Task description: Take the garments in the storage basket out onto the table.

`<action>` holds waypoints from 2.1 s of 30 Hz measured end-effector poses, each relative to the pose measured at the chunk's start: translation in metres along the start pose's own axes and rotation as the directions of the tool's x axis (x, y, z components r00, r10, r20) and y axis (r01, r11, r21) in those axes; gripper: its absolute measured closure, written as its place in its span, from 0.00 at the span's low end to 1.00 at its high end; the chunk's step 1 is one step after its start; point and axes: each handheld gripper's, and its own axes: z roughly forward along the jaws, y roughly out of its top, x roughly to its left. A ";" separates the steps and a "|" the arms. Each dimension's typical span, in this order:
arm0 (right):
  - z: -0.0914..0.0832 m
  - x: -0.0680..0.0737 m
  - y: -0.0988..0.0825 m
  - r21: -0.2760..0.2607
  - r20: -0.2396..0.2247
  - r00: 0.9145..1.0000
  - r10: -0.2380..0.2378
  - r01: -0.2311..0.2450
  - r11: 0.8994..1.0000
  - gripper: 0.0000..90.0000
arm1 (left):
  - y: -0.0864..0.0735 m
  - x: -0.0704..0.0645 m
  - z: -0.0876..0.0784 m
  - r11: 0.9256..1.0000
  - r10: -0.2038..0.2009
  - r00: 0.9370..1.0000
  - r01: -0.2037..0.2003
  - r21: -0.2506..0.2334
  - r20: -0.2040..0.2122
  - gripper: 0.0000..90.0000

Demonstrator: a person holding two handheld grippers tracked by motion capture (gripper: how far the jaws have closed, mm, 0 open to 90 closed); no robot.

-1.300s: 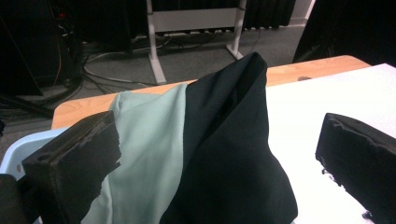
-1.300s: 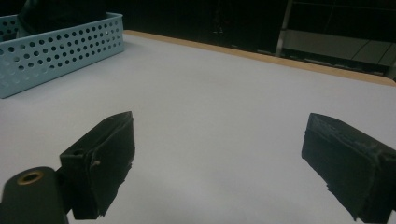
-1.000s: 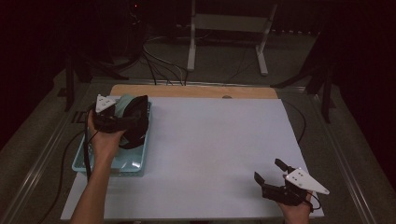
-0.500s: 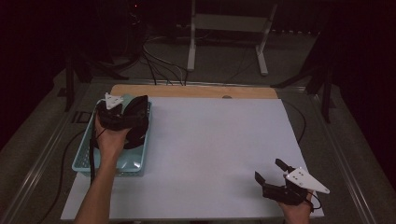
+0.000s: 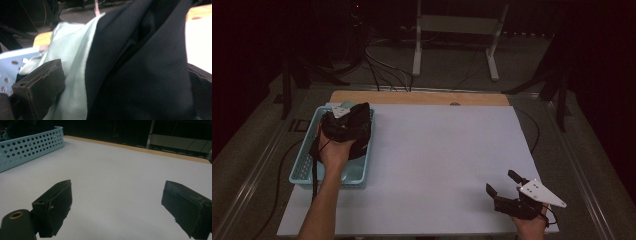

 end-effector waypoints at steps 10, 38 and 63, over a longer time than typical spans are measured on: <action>0.000 0.001 0.000 0.002 -0.002 1.000 0.001 -0.001 1.000 0.11 | -0.006 0.008 0.002 0.995 -0.061 0.996 0.056 0.083 0.059 0.00; 0.000 0.001 0.000 0.008 -0.010 1.000 -0.002 0.002 1.000 0.13 | -0.003 0.016 -0.021 0.995 -0.024 0.996 0.016 0.101 0.084 0.91; 0.001 0.002 0.000 0.009 -0.013 1.000 -0.001 0.001 1.000 0.13 | 0.014 0.010 -0.066 0.997 0.049 0.988 -0.041 -0.058 0.147 0.91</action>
